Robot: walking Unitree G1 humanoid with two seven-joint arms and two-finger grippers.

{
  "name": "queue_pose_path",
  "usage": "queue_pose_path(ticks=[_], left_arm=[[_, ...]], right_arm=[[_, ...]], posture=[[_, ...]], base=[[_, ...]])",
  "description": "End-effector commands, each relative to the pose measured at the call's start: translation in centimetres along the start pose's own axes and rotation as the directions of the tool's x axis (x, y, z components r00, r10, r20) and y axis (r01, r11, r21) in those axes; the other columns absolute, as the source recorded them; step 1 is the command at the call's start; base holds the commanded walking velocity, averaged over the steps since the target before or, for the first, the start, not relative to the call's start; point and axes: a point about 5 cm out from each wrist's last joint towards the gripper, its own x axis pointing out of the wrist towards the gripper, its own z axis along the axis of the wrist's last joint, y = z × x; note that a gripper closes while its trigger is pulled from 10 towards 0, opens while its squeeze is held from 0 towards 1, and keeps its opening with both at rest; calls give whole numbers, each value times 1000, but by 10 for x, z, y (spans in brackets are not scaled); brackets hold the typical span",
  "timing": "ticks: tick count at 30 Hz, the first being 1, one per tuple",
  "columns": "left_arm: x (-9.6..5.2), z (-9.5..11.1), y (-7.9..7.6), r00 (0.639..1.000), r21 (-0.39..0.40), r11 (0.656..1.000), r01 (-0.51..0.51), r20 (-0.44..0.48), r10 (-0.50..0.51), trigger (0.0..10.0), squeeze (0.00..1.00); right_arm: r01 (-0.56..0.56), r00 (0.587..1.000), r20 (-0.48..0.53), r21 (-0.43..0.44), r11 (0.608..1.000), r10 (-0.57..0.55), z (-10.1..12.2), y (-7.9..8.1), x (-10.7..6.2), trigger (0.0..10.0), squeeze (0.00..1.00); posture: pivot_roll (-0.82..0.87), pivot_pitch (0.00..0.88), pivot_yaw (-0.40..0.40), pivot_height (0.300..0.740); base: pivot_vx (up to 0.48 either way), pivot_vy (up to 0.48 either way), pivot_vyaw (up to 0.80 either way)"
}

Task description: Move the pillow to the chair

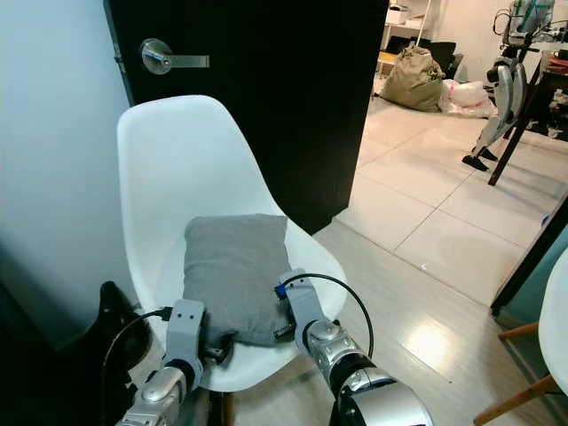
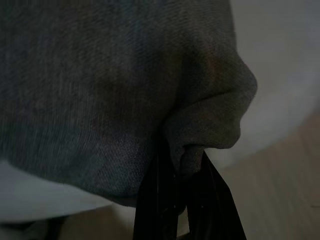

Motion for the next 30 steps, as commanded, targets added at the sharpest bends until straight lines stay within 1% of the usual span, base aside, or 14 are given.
queue_pose_path(ticks=[1,2,3,4,5,6,12,16,17,19,22,25,28,30], left_arm=[[6,8,-8,1000,21,1000,23,12,-23,10000,0],[6,8,-8,1000,21,1000,23,12,-23,10000,0],[9,13,-7,1000,31,1000,-1,19,0,10000,0],[9,13,-7,1000,31,1000,-1,19,0,10000,0],[10,16,-6,1000,32,999,-15,28,14,10000,0],[13,22,-3,998,41,998,-42,44,40,10000,0],[15,28,3,995,43,996,-80,59,77,10000,0],[12,28,15,990,26,992,-126,67,124,10000,0],[12,28,15,990,26,992,-126,67,124,10000,0],[10,23,17,990,30,991,-133,54,131,10000,0],[7,17,17,990,37,990,-133,39,132,10000,0],[6,16,17,991,41,990,-132,33,131,10000,0],[5,13,16,991,48,990,-130,24,129,10000,0],[5,12,16,991,49,990,-129,23,128,10000,0]], right_arm=[[-4,1000,29,11,1000,4,12,4,1,10000,0],[-4,1000,29,11,1000,4,12,4,1,10000,0],[-84,993,89,111,990,74,25,16,1,10000,0],[-84,993,89,111,990,74,25,16,1,10000,0],[-115,988,121,154,981,97,31,20,1,10000,114],[-135,982,151,174,975,109,38,23,1,10000,1000],[-162,978,164,213,963,128,42,25,1,10000,1000],[-353,926,230,256,900,298,45,25,-3,10000,1000],[-353,926,230,256,900,298,45,25,-3,10000,1000],[-475,872,239,206,856,427,37,18,-6,10000,1000],[-567,816,227,133,813,532,27,3,-13,10000,1000],[-597,793,228,111,794,564,24,-3,-16,10000,1000],[-689,708,307,99,718,636,33,-21,-26,10000,1000],[-720,671,341,89,688,659,37,-27,-30,10000,1000]], posture=[[211,0,-114,555],[211,0,-114,555],[216,0,-117,555],[216,0,-117,555],[219,0,-119,555],[226,0,-125,555],[236,0,-133,555],[234,0,-130,555],[234,0,-130,555],[225,0,-125,555],[221,0,-124,555],[217,0,-123,555],[213,0,-122,555],[211,0,-122,555]], base=[[0,0,0],[0,0,0],[0,0,0],[0,0,0],[0,0,0],[0,0,0],[0,0,0],[0,0,0],[0,0,0],[0,0,0],[0,0,0],[0,0,0],[0,0,0],[0,0,0]])
